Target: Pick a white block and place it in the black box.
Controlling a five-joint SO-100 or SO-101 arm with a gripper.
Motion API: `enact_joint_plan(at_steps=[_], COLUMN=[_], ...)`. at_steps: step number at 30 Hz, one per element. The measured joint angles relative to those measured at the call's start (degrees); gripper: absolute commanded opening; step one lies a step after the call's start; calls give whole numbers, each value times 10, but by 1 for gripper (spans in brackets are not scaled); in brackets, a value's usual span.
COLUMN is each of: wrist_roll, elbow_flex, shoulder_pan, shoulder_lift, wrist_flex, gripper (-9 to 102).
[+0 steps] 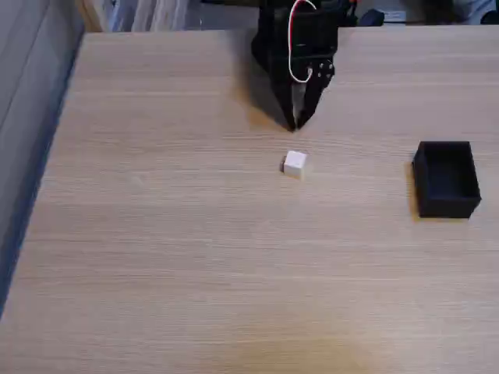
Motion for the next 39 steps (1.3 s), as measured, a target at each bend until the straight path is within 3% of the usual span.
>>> enact_joint_plan(at_steps=[39], wrist_roll=[-15], elbow_flex=[0], shoulder_pan=[0], shoulder_lift=[0], wrist_flex=[-2], gripper=[0])
